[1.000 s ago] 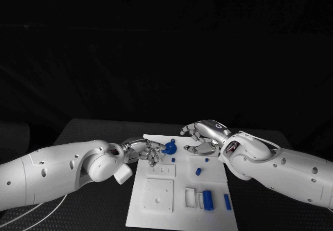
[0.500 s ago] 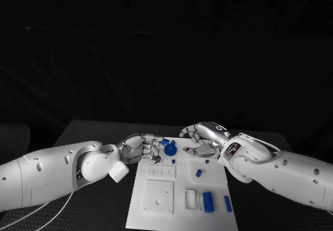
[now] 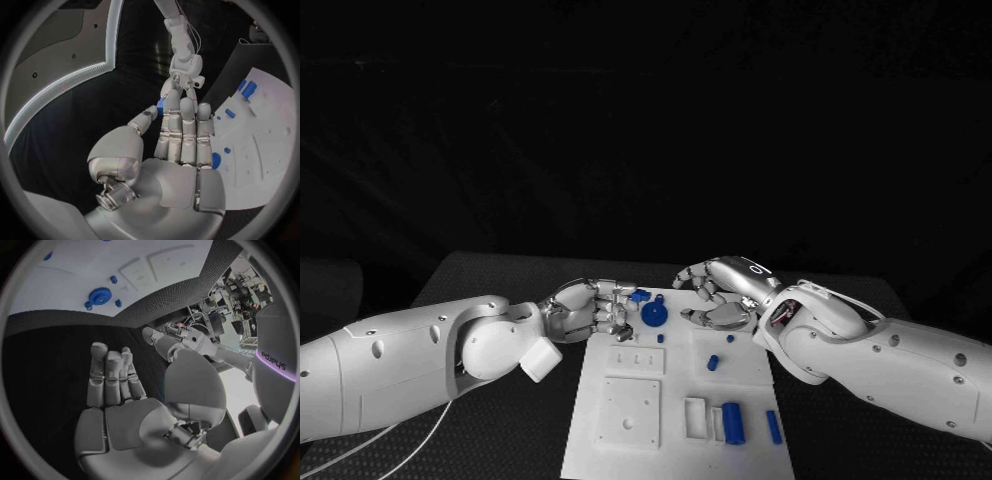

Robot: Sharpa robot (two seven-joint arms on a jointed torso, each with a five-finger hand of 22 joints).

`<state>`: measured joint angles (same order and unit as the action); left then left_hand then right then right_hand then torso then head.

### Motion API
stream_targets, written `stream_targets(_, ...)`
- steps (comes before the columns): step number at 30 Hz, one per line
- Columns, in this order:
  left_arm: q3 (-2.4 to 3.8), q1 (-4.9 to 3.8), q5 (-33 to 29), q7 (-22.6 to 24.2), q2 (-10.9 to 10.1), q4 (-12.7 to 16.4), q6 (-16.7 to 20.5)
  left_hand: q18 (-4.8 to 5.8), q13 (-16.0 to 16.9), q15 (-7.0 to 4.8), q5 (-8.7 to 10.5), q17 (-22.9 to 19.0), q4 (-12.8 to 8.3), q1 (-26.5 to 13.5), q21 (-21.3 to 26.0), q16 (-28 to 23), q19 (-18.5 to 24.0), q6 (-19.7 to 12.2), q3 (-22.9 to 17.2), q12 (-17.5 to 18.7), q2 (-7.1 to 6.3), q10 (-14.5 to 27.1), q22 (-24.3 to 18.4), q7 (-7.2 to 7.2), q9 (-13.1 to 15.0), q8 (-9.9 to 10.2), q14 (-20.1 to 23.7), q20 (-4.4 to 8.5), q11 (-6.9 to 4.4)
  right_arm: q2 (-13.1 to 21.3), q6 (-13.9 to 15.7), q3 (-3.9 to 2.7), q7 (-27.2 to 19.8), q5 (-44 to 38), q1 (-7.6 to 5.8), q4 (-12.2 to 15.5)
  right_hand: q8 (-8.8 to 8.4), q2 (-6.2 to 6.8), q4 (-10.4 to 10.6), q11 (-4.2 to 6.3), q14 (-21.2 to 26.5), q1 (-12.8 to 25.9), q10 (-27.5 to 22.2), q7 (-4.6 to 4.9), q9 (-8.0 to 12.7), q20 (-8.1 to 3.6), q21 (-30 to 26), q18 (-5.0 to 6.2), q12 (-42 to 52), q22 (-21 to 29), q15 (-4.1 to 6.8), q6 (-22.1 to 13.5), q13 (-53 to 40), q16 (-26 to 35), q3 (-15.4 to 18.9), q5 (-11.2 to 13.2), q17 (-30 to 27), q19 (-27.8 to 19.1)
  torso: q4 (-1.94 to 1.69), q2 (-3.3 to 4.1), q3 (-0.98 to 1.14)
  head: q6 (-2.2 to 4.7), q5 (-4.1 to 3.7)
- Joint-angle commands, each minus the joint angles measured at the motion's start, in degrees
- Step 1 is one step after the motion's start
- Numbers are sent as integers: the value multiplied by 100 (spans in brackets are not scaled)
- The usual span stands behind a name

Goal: Assemble the parts on the task board

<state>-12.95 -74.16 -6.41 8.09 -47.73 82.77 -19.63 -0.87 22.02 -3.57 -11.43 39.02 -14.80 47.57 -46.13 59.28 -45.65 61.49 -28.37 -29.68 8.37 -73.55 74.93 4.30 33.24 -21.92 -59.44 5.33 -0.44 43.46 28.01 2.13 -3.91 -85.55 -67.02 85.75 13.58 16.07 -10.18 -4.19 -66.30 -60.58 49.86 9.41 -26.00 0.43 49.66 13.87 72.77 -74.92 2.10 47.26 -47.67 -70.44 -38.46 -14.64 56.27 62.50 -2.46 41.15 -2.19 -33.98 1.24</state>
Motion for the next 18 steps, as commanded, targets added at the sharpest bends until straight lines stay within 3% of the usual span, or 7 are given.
stream_targets(1,4,-1,240,111,10,26,198,35,8,7,-52,-11,-52,16,28,28,34,-29,-11,-5,41,39,115,-16,41,-17,50,375,-7,8,14,-2,-62,73,5,3,29,3,0,45,-5,-57,-5,78,-6,17,-28,113,27,-106,43,-38,9,-20,-37,31,-9,22,-3,-1,-3,-11,-3)
stream_targets(3,6,-2,703,71,12,34,665,32,15,7,-132,-16,-86,46,21,40,30,-40,-26,-16,16,40,118,-18,98,-23,51,374,-10,17,15,-2,-59,100,5,0,30,3,1,45,-5,-58,-5,78,-6,18,-28,113,27,-106,43,-38,9,-20,-37,31,-9,22,-6,-2,-4,-25,-6)
stream_targets(6,7,-3,1429,-54,23,60,1429,19,41,-19,-537,-6,-137,108,-27,106,-27,6,-54,-66,-81,-16,124,-43,197,-51,-7,391,-39,13,0,-2,-55,141,6,4,30,3,5,45,-5,-56,-5,79,-5,18,-28,113,28,-106,43,-39,11,-21,-38,33,-9,23,-10,-5,-2,-27,-11)
stream_targets(7,8,-3,1578,-96,26,68,1651,17,43,-24,-565,-5,-140,114,-32,114,-34,11,-56,-71,-90,-22,123,-46,210,-52,-14,395,-43,4,-29,-2,-61,255,7,15,30,3,6,45,-5,-55,-5,79,-5,18,-28,113,28,-106,43,-39,11,-21,-38,33,-9,23,-9,-5,-3,-33,-11)
stream_targets(10,8,-4,1916,-182,38,88,2132,4,70,-69,-930,16,-152,153,-94,200,-105,78,-65,-126,-159,-91,127,-77,289,-75,-80,429,-81,-79,-215,-1,-49,849,8,65,34,1,27,45,-7,-41,-4,77,-5,21,-26,113,31,-107,44,-33,15,-23,-37,37,-9,26,-2,0,-2,-23,-7)
stream_targets(13,8,-4,2080,-213,66,89,2409,3,80,-85,-1039,22,-159,173,-120,230,-120,95,-67,-143,-178,-104,128,-86,323,-75,-89,443,-92,-170,-317,1,-35,1471,9,154,63,-48,88,56,-19,10,9,67,-9,22,-13,113,49,-113,53,9,27,-35,-5,116,-6,40,0,0,2,-21,0)
stream_targets(18,7,-4,2460,-249,96,150,3027,7,92,-105,-1207,22,-160,197,-156,268,-131,123,-70,-166,-205,-118,128,-99,376,-71,-98,462,-102,-235,-299,1,18,1444,17,193,86,-110,112,69,-30,53,11,53,-11,13,0,113,68,-117,66,39,36,-51,49,181,-1,47,-23,-4,2,-30,-8)
